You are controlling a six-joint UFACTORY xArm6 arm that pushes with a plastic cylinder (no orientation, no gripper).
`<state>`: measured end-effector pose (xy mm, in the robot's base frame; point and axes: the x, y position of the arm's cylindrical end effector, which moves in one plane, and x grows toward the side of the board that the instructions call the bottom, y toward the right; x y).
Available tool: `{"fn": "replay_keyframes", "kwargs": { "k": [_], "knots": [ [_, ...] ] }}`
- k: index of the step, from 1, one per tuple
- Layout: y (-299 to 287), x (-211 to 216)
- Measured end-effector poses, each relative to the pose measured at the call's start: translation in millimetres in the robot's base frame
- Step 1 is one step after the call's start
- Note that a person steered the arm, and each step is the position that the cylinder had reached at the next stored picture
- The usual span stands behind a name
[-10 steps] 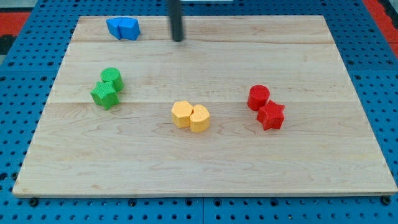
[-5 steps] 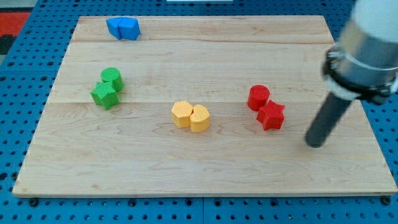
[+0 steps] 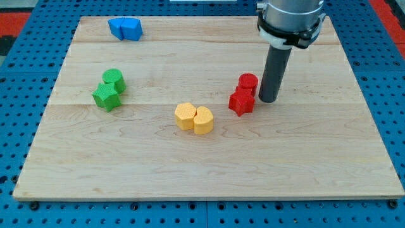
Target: Push the red star along with red circle towards top center
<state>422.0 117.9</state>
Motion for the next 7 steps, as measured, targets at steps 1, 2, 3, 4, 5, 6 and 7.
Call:
{"fn": "replay_keyframes", "kwargs": {
  "k": [1, 2, 3, 4, 5, 6, 7],
  "knots": [
    [-3, -37],
    [-14, -39],
    [12, -28],
    [17, -38],
    [25, -49],
    [26, 14],
    [-7, 40]
  ]
}}
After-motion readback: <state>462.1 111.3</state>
